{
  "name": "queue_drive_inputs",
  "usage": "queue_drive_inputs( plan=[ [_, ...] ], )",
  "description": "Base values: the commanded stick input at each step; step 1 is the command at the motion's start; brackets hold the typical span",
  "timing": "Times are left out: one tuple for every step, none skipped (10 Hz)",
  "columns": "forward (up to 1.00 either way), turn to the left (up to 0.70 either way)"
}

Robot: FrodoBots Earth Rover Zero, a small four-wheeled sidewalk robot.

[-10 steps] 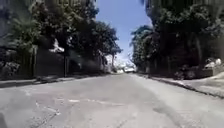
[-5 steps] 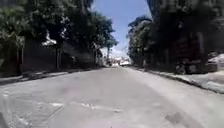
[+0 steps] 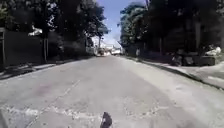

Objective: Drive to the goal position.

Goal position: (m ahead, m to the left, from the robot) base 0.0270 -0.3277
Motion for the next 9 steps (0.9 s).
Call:
queue_drive_inputs(
  plan=[
    [1.00, -0.31],
    [1.00, -0.26],
    [1.00, -0.21],
    [1.00, -0.15],
    [1.00, -0.10],
    [1.00, -0.05],
    [1.00, 0.00],
    [1.00, 0.00],
    [1.00, 0.00]
  ],
)
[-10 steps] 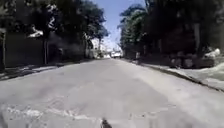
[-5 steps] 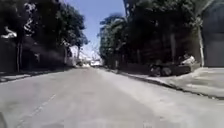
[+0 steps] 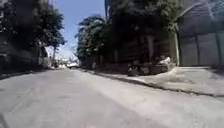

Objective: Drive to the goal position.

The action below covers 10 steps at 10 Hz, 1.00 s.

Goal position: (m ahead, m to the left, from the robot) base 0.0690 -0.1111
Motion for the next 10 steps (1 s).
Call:
queue_drive_inputs(
  plan=[
    [1.00, 0.00],
    [1.00, 0.00],
    [0.98, 0.00],
    [0.78, 0.00],
    [0.58, 0.00],
    [0.38, 0.00],
    [0.18, 0.00],
    [0.00, 0.00],
    [0.00, 0.00],
    [0.00, 0.00]
  ],
)
